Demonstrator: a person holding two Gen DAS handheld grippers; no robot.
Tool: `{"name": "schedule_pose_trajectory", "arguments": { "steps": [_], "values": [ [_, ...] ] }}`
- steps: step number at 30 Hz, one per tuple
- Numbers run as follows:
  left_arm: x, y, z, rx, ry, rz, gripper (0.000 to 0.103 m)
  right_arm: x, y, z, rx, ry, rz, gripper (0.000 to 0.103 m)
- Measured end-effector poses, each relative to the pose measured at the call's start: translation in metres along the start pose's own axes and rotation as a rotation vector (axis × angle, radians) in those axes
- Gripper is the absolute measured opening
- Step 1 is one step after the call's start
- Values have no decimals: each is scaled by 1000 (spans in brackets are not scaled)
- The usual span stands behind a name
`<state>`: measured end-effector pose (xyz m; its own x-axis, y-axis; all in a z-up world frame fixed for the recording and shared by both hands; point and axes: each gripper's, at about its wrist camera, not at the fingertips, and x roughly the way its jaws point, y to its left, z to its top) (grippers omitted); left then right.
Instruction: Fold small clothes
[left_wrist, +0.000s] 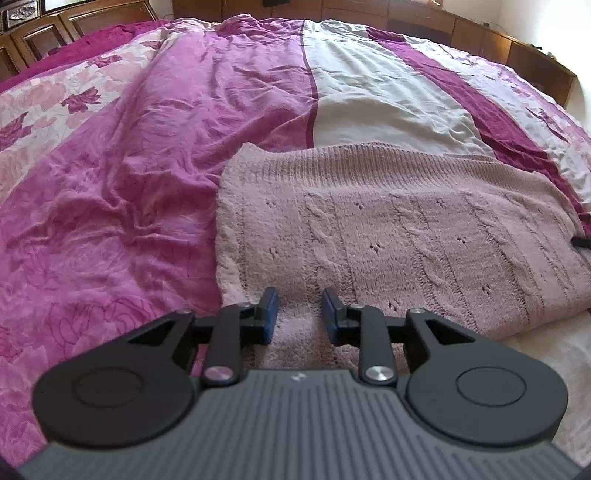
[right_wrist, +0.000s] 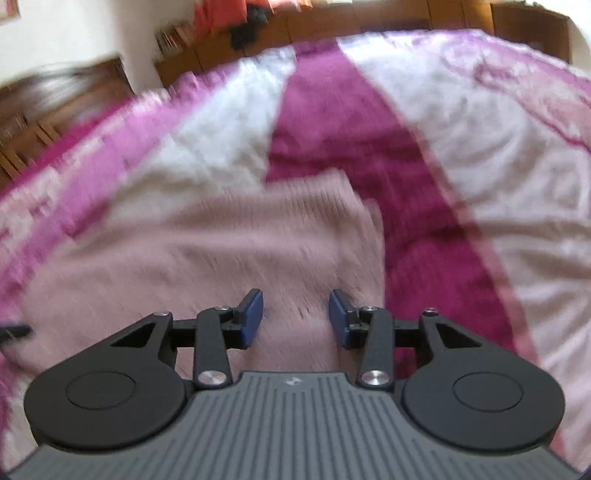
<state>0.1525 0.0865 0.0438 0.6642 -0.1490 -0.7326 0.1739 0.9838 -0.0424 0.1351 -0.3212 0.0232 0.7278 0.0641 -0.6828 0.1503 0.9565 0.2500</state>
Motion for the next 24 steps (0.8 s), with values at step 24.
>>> {"name": "schedule_pose_trajectory", "arguments": {
  "steps": [24],
  "values": [
    [-53,5,-20,-71,16,102,38,-77,-50,-40,277,-78,41,75]
  ]
}}
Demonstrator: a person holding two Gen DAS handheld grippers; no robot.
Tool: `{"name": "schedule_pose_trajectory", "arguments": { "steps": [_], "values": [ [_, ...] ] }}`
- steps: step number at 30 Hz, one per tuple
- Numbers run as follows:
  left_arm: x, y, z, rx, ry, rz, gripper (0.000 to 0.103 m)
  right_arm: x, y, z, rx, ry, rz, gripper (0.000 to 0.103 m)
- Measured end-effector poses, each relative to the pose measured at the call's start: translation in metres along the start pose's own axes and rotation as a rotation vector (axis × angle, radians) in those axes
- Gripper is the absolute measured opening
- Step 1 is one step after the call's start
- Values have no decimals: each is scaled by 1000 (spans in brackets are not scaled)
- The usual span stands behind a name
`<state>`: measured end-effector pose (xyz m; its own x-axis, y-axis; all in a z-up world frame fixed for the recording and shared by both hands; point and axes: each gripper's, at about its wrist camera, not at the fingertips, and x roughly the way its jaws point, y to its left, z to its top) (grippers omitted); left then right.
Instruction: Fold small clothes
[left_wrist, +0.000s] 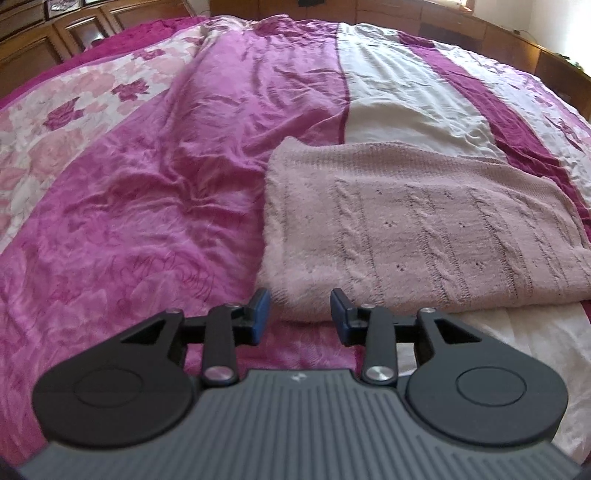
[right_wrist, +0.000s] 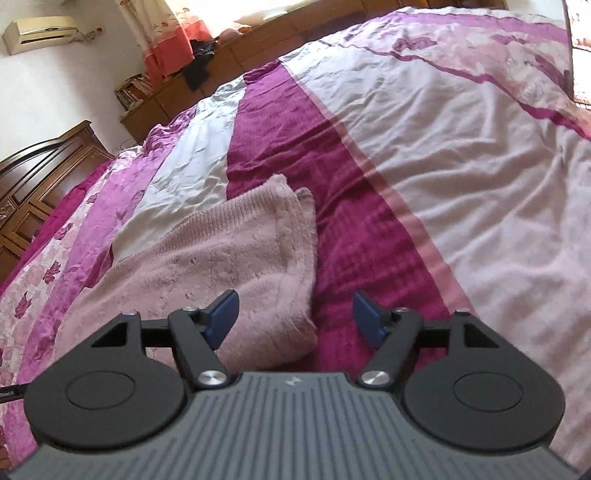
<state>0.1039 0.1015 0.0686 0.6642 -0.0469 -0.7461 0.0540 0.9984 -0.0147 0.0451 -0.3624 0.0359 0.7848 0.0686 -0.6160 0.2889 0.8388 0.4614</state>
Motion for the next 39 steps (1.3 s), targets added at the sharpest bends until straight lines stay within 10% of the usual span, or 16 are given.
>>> {"name": "schedule_pose_trajectory", "arguments": {
  "steps": [19,24,39],
  "values": [
    [-1,17,-17,-75,41,13,38,44,2,-16,119,111,167,74],
    [-2,15,-17,-70,38,7,38,49,-1,-15,191,152,257,49],
    [-2,21,-18,-84,42,15,38,60,-4,-23,233,122,248,49]
  ]
}}
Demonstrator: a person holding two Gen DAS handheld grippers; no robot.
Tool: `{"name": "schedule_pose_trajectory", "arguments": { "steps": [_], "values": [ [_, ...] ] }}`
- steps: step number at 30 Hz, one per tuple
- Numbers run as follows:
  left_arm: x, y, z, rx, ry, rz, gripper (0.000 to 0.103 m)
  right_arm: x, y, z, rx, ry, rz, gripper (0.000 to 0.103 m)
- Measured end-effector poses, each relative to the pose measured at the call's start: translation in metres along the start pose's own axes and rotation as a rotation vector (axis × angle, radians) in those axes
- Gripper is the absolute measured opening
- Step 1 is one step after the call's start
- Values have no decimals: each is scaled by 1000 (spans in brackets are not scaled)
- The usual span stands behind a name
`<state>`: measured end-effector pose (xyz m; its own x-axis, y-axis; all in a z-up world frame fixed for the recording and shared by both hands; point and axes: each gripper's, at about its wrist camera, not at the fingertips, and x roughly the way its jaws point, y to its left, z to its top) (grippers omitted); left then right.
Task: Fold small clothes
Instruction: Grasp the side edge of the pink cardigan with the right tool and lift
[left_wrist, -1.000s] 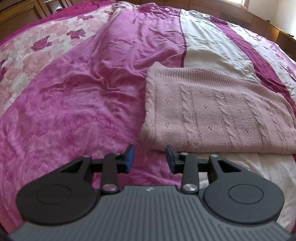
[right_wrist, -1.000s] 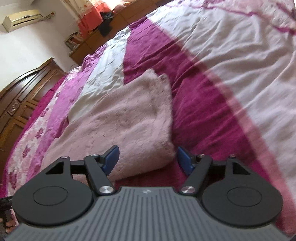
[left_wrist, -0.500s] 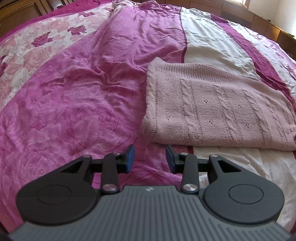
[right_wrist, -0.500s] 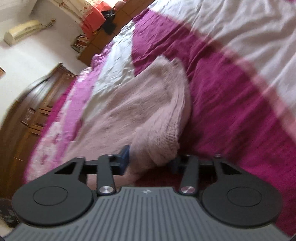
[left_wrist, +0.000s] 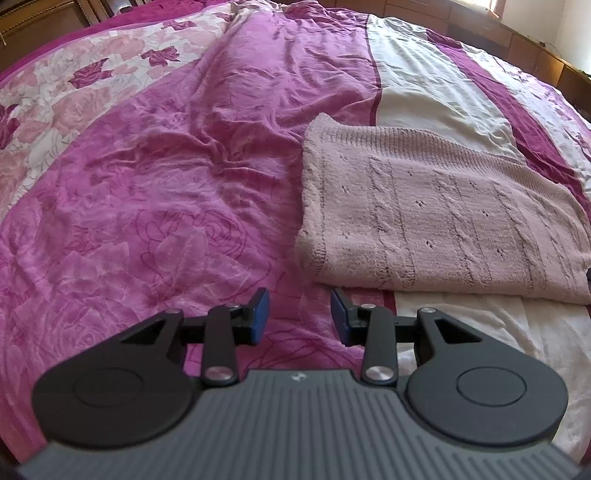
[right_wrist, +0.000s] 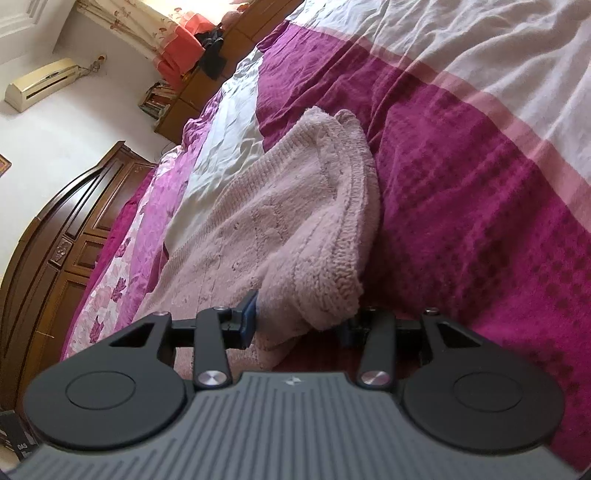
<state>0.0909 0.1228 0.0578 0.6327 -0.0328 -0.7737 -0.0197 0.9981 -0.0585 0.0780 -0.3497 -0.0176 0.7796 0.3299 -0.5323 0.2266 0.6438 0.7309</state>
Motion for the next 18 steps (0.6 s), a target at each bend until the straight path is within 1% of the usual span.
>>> {"name": "schedule_pose_trajectory", "arguments": {
  "steps": [10,18],
  "values": [
    [0,-1,-1,3,0,-3,38,0,-5,1,15,17,14,49],
    [-3,-1,-2,10,-2,-9,38,1,0,-4,6,-10,-12,49]
  ]
}}
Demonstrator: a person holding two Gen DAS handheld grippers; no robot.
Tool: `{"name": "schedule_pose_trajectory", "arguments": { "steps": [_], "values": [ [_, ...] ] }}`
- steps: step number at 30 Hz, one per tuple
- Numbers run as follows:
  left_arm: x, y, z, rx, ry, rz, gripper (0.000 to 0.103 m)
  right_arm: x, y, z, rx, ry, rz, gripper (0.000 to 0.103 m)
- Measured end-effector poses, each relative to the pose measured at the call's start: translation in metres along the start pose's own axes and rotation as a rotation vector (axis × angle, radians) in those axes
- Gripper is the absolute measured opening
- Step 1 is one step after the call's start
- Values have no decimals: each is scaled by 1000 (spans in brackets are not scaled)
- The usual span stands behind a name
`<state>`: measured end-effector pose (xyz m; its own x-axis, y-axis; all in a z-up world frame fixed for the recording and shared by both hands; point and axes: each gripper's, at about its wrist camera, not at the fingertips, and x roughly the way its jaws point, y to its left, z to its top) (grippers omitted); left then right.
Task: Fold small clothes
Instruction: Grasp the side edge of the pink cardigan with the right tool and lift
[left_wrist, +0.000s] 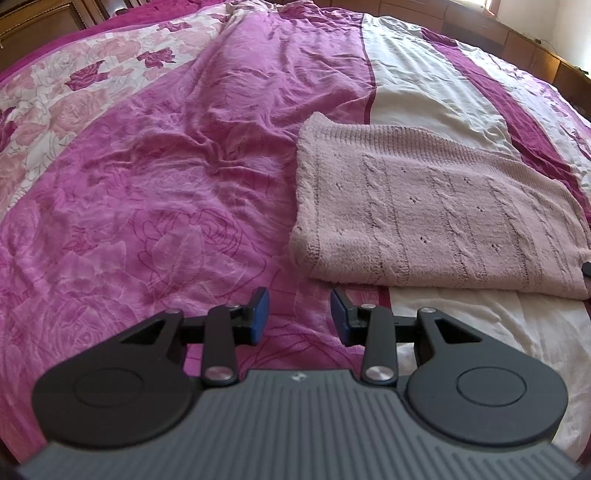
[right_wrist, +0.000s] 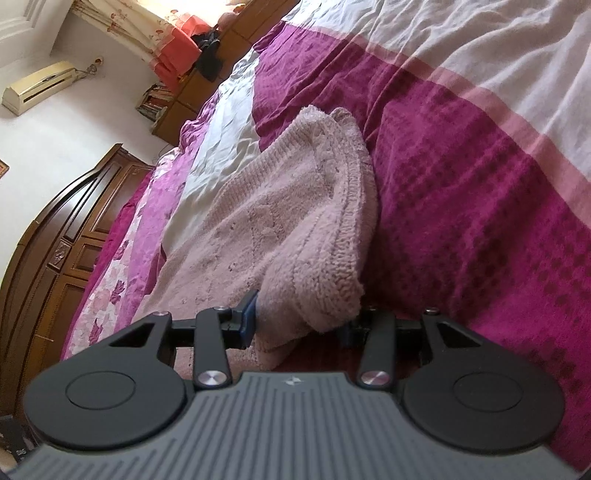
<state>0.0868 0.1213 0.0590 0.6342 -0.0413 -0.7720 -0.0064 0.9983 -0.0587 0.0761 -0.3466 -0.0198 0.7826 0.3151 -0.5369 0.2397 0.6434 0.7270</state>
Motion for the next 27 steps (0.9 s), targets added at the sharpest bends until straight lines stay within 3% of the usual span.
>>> {"name": "schedule_pose_trajectory", "arguments": {
  "steps": [2,5,11,27],
  "values": [
    [-1,1,-1,-3,-3,0,38,-1,2,-3,2,-13,-10,49],
    [-2,5,-1,-10,-2,-3,38,0,6,-5,-9,-28,-41,38],
    [-4,11,0,-14,-2,-4,38,-4,4,-5,36,-46,-34,30],
    [-10,16,9,2,-26,-12,38,-16,33,-4,-3,-123,-21,24]
  ]
}}
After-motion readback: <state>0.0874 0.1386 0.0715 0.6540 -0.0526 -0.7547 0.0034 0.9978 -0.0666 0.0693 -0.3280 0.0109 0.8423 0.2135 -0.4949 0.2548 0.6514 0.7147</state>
